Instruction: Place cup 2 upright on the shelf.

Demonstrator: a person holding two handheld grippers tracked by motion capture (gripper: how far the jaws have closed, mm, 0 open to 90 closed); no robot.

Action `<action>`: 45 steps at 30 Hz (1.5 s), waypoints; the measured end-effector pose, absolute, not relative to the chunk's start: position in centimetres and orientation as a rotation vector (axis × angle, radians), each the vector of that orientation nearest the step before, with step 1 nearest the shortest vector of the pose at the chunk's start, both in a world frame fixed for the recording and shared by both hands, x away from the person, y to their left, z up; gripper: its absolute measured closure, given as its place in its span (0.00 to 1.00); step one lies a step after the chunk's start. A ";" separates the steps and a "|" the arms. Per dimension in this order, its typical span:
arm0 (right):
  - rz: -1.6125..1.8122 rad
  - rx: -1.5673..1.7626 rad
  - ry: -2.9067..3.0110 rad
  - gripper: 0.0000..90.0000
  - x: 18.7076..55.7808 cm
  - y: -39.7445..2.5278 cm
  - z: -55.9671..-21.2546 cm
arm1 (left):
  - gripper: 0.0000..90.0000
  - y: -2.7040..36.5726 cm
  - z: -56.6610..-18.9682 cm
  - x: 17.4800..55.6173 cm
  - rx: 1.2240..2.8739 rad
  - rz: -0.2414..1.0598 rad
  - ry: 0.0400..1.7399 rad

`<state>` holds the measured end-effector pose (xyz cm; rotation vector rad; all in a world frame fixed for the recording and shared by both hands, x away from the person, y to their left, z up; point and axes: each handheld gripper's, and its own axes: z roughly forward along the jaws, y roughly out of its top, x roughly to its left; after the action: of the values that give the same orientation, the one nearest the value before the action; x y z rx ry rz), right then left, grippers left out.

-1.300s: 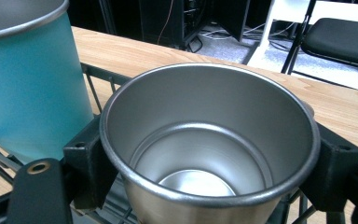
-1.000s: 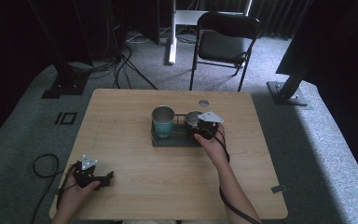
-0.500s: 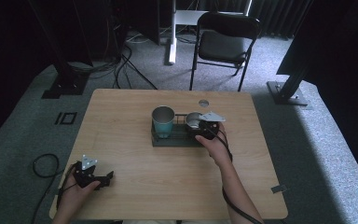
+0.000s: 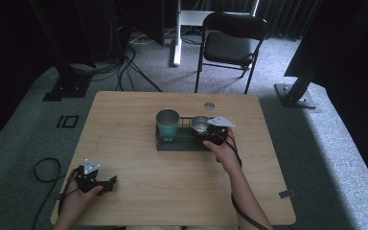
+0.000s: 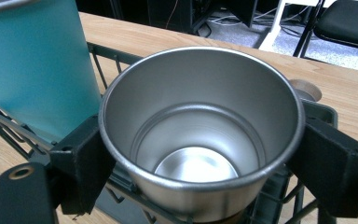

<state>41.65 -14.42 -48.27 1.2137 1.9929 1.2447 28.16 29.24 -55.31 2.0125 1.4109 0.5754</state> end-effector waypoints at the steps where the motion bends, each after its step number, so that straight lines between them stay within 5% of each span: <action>1: 1.246 1.214 1.992 0.14 41.6 -14.5 -48.3 | 0.03 29.2 -55.3 28.2 2.013 0.575 1.411; 45: 1.345 1.152 1.915 0.14 38.0 -19.1 -48.2 | 0.03 29.2 -55.3 28.2 2.013 0.575 1.411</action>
<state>38.00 -19.07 -48.16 1.1519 1.9152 1.3454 28.16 29.25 -55.31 2.0132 1.4108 0.5754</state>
